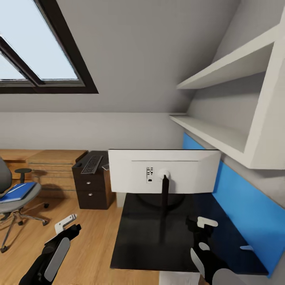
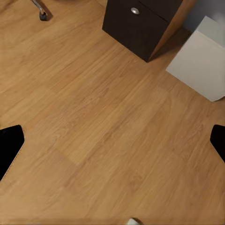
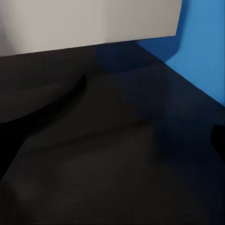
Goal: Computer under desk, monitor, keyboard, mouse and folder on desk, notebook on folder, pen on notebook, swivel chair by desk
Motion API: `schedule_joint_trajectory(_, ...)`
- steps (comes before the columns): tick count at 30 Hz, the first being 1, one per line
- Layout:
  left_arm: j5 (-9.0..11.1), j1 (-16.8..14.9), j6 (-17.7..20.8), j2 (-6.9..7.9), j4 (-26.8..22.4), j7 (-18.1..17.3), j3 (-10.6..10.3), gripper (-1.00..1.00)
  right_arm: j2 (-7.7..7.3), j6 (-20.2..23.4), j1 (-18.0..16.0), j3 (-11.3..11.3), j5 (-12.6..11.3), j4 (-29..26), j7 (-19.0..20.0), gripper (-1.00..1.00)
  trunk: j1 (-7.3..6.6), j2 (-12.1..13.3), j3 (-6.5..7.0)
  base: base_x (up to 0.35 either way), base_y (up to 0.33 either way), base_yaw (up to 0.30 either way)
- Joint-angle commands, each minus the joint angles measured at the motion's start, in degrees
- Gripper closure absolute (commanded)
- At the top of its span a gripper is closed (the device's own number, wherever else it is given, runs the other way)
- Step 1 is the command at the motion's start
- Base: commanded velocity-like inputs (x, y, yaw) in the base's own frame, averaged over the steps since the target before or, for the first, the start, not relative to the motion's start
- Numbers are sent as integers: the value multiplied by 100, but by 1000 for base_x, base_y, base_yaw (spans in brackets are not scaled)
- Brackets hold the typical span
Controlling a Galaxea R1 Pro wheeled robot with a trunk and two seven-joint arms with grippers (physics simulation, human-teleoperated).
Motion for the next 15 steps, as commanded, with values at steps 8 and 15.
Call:
schedule_joint_trajectory(8,42,-3,12,-6,-4,34,-9,-100,254,188,1,-20,162,-42,-320,-100,-1,-8,-9,-254,240,0)
schedule_joint_trajectory(15,39,-3,12,-7,-7,34,-14,-100,452,1428,141,-19,194,-912,-393,-100,-1,-8,-9,-144,264,0)
